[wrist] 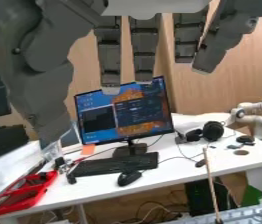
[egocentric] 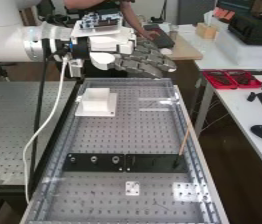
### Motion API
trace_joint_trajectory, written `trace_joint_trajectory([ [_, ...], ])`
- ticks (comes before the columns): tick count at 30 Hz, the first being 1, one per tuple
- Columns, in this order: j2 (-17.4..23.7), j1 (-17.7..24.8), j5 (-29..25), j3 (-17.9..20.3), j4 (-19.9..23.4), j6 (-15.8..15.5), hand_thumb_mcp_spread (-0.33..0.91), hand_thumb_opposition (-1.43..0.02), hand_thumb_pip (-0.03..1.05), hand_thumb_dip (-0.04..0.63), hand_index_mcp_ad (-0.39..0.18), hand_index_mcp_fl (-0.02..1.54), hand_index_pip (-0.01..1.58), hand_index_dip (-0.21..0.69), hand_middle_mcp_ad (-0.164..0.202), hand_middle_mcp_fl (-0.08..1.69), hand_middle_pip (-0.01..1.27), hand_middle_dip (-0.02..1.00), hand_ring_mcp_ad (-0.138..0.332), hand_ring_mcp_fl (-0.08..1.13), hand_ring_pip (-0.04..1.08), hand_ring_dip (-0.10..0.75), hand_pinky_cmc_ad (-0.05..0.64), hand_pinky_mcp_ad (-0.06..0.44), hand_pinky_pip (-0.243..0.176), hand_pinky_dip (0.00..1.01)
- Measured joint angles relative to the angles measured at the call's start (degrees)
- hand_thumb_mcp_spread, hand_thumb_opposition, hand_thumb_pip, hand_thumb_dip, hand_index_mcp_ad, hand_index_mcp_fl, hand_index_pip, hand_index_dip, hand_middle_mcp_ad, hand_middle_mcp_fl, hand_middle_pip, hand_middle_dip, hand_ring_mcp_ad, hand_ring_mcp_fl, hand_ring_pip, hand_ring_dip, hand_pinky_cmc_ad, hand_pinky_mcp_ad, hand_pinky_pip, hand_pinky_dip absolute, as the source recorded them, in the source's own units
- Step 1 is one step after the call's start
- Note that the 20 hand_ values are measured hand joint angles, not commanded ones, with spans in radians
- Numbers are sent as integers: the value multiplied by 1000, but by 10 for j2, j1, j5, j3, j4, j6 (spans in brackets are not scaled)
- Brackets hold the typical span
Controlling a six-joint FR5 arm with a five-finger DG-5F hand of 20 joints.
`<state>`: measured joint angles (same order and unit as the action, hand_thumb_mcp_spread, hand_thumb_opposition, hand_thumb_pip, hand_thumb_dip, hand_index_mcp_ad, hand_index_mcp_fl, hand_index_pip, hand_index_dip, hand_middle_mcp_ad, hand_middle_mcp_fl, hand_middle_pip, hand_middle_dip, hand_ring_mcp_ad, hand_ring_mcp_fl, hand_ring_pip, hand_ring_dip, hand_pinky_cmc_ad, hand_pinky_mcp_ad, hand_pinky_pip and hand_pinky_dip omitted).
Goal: Grab the drill bit and place it in the clear container
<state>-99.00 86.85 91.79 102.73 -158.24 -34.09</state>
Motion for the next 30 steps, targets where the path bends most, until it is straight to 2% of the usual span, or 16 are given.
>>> trace_joint_trajectory([
  [2, 4, 0, -4, 3, 1, -2, 298, -757, 649, 236, -54, 16, 677, 279, 86, 195, 113, 222, 230, 21, 84, 40, 295, 175, -93, 415],
  [6, 8, 0, -10, 6, 2, -2, 269, -742, 585, 208, -47, 49, 452, 281, 82, 194, 113, 222, 230, 21, 87, 40, 297, 176, -93, 422],
  [10, 15, 1, -15, 10, -1, -6, 267, -730, 574, 190, -47, 72, 255, 281, 82, 197, 113, 218, 230, 21, 87, 40, 297, 176, -93, 428],
  [13, 20, 4, -17, 11, -9, -7, 250, -730, 508, 161, -49, 108, 215, 340, 82, 182, 113, 218, 230, 21, 87, 40, 297, 176, -93, 428],
  [18, 25, 6, -17, 9, -27, -12, 237, -696, 499, 126, -45, 113, 134, 365, 82, 180, 113, 222, 227, 19, 93, 40, 298, 178, -91, 429],
  [23, 29, 12, -18, 6, -44, -26, 225, -698, 429, 86, -37, 119, 120, 382, 82, 169, 122, 222, 232, 23, 94, 40, 311, 180, -91, 429],
  [30, 43, 25, -38, 13, -46, -48, 211, -668, 349, 51, -37, 124, 105, 394, 86, 171, 124, 222, 246, 26, 98, 40, 382, 216, -89, 429],
])
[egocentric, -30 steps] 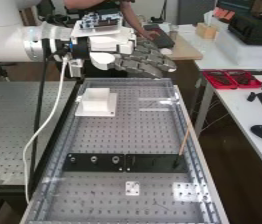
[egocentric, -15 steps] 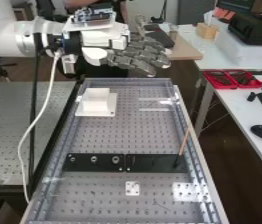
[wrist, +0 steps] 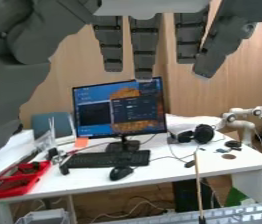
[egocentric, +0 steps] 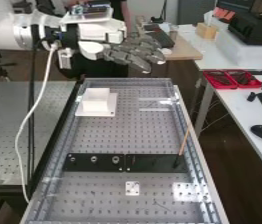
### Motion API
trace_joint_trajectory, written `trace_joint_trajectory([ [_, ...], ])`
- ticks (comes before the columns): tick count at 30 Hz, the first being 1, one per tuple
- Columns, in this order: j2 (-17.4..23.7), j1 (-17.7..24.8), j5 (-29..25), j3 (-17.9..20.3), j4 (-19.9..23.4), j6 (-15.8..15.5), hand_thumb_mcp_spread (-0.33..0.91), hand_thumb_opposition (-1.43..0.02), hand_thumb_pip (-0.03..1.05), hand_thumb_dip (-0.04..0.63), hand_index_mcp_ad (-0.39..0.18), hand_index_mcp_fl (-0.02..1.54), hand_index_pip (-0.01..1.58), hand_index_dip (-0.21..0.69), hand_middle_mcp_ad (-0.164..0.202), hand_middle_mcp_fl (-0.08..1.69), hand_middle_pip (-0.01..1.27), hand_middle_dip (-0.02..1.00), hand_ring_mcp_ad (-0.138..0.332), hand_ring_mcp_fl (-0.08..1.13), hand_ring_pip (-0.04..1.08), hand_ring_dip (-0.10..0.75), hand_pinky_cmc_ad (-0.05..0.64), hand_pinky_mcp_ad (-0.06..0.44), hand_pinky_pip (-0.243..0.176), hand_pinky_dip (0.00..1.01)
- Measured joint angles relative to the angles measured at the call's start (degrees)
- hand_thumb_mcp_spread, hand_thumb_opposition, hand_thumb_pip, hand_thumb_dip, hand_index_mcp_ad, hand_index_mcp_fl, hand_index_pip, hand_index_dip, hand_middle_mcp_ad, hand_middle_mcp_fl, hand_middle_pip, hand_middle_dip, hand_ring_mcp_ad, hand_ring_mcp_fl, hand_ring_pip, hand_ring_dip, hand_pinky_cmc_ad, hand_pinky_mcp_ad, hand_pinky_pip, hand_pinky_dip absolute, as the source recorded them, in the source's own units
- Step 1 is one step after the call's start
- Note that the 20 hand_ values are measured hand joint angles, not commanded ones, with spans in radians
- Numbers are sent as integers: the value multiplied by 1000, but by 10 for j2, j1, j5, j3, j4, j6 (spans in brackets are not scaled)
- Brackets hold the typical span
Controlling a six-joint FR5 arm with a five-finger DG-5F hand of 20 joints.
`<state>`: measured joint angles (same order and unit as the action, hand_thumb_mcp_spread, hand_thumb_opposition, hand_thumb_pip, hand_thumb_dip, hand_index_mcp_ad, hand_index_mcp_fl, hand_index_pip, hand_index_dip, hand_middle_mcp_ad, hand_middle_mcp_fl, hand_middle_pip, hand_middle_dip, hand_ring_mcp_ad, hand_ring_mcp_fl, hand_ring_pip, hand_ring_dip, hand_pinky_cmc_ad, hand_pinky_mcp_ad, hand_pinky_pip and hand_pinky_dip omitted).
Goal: Grab the drill bit and place it in the clear container
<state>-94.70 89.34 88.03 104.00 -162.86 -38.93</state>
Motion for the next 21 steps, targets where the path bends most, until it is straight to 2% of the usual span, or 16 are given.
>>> trace_joint_trajectory([
  [6, 5, 4, -6, 4, 4, 0, 211, -672, 346, 40, -37, 145, 94, 394, 86, 164, 131, 218, 278, 24, 108, 40, 433, 230, -89, 429],
  [21, 8, 5, -7, 3, 4, 6, 218, -672, 347, 37, -40, 141, 87, 412, 84, 166, 138, 222, 286, 24, 108, 40, 433, 248, -89, 429],
])
